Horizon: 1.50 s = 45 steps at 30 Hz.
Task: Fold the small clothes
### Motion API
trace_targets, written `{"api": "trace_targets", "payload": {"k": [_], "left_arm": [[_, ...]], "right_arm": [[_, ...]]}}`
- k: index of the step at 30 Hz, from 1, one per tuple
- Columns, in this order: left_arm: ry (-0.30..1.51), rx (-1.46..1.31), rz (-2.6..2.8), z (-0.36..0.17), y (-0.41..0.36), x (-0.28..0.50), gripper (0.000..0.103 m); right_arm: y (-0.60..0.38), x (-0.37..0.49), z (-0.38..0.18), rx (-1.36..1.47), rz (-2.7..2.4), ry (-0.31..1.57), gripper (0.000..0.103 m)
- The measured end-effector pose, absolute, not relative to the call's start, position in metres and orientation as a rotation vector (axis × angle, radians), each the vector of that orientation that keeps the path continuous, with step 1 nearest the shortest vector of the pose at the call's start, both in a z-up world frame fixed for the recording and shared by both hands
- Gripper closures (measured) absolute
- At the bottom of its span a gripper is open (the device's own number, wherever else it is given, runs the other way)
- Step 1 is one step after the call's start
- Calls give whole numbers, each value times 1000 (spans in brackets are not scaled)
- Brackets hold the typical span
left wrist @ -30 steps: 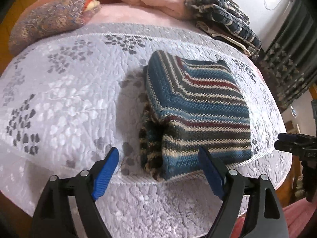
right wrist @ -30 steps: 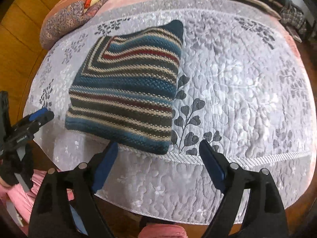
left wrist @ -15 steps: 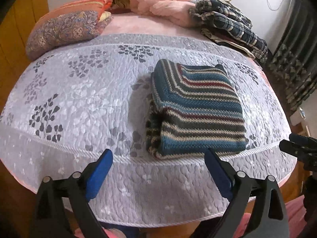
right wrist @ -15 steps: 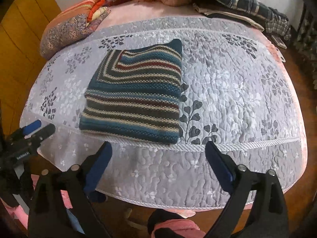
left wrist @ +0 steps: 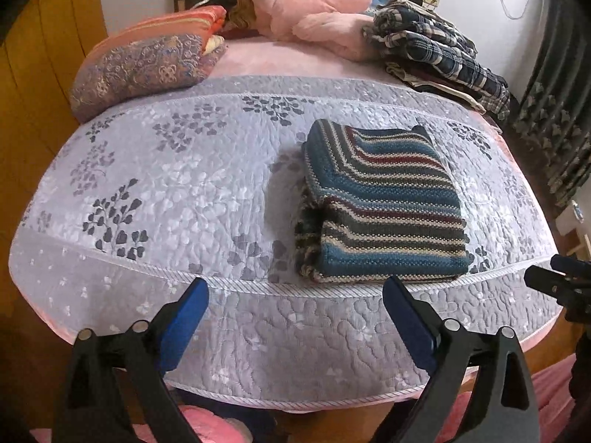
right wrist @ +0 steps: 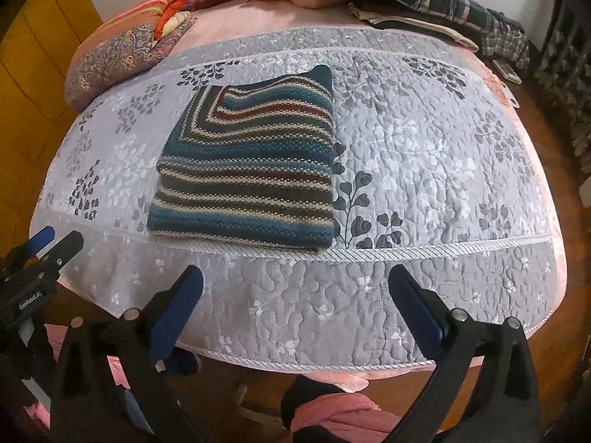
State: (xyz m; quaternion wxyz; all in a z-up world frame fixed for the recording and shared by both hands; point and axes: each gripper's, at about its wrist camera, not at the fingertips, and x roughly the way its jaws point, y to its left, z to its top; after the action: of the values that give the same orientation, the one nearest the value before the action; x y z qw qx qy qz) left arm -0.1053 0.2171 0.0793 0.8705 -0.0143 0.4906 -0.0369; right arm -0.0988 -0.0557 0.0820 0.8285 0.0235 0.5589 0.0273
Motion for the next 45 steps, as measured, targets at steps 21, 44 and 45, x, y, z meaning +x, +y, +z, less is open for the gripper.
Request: {"api": "trace_targets", "payload": {"k": [21, 44, 45], "left_arm": [[997, 12, -66, 85, 210, -108, 7], [1006, 40, -55, 80, 208, -108, 7], [1006, 41, -55, 79, 208, -108, 7]], "right_arm": [[-37, -95, 78, 21, 72, 1214, 3], [-35, -95, 80, 11, 73, 1188, 3], [-35, -95, 80, 10, 74, 1188, 3]]}}
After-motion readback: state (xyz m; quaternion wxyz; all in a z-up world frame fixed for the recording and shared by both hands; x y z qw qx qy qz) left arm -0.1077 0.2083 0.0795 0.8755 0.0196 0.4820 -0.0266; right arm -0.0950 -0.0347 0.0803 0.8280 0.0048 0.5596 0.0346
